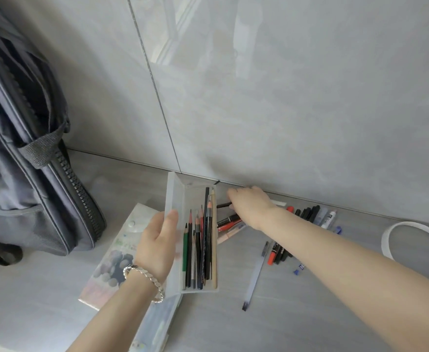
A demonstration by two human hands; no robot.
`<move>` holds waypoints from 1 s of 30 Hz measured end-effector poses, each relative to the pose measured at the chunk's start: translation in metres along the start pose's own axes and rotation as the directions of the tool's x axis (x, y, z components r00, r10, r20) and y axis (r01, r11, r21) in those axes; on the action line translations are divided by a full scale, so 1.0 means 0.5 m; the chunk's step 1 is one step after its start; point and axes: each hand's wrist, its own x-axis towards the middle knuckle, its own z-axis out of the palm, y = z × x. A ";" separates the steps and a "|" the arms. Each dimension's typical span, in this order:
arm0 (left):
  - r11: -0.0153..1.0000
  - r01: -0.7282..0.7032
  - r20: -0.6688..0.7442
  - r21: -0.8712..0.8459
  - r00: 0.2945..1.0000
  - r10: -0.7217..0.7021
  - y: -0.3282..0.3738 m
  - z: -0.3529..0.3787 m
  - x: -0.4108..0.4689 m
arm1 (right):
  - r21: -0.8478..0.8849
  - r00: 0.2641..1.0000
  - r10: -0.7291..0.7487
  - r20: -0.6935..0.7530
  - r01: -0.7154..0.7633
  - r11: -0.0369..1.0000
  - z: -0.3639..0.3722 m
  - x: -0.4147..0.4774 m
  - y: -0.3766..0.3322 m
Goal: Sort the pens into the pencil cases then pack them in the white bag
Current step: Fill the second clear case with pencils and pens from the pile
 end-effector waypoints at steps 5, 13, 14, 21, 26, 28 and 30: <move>0.999 0.031 0.008 0.011 0.999 -0.031 -0.003 0.006 -0.014 | 0.786 0.946 0.250 -0.208 0.009 0.619 -0.081 -0.127 0.028; 0.991 -0.053 0.098 0.124 0.994 0.041 -0.008 0.066 -0.086 | 0.958 0.738 0.616 -0.276 0.264 0.112 -0.179 -0.305 0.005; 0.988 -0.057 0.121 0.144 0.992 0.040 -0.010 0.075 -0.100 | 0.967 0.754 0.614 -0.236 0.247 0.068 -0.174 -0.315 -0.005; 0.993 -0.077 0.215 0.087 0.975 0.057 -0.005 0.107 -0.179 | 0.930 0.844 0.522 -0.120 -0.089 0.358 -0.052 -0.322 -0.072; 0.996 -0.056 0.219 0.072 0.975 0.039 -0.012 0.110 -0.206 | 0.770 0.841 0.473 -0.262 -0.114 0.628 -0.011 -0.349 -0.081; 0.997 -0.035 0.213 0.063 0.977 0.020 -0.016 0.113 -0.214 | 0.766 0.828 0.479 -0.290 -0.099 0.635 0.003 -0.369 -0.087; 0.998 -0.038 0.190 0.052 0.981 0.027 -0.019 0.115 -0.217 | 0.840 0.774 0.560 -0.296 -0.068 0.538 0.016 -0.388 -0.093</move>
